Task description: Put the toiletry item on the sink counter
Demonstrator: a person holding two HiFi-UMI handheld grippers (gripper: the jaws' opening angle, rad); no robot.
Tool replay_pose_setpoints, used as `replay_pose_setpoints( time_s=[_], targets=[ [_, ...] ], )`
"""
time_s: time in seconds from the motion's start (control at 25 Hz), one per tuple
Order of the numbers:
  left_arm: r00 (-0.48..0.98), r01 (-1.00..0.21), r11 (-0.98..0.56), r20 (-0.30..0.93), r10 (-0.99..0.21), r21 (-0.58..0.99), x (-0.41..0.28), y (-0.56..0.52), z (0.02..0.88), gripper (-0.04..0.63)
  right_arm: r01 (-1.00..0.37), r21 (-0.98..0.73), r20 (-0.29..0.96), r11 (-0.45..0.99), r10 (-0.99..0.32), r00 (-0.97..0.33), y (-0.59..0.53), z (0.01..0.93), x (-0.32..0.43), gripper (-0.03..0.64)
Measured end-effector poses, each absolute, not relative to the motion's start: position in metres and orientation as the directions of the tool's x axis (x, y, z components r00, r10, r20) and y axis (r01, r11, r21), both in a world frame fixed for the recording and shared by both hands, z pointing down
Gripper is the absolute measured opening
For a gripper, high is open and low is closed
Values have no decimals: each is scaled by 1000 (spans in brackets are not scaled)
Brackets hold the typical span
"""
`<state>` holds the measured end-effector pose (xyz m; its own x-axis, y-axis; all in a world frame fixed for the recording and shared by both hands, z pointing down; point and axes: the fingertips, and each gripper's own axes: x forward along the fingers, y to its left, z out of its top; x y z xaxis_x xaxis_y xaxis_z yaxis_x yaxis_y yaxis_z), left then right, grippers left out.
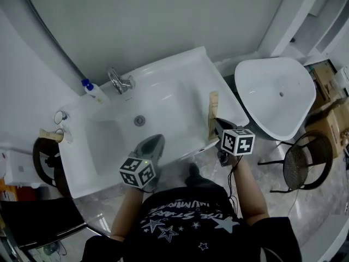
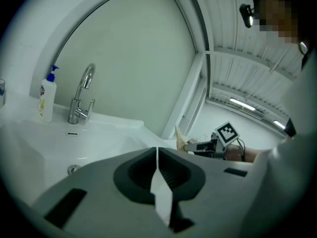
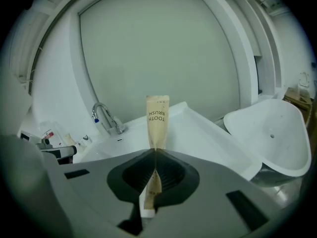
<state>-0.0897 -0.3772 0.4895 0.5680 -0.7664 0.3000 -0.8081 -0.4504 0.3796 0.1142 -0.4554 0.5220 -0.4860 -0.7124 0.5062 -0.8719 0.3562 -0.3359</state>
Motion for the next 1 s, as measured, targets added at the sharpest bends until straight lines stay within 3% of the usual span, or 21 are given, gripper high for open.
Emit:
replay_pose_setpoints(
  time_s=[0.52,1.0],
  targets=[
    [462,-863,-337,319,-828,376,-62,-426,496,25,-825,-285,595,488,-584,-552,-528,550,128,20],
    [385,-893,-248,352,-853,376,-50,-440,508,25,-827,-285,673,484,-513,-532,-568,587,139,20]
  ],
)
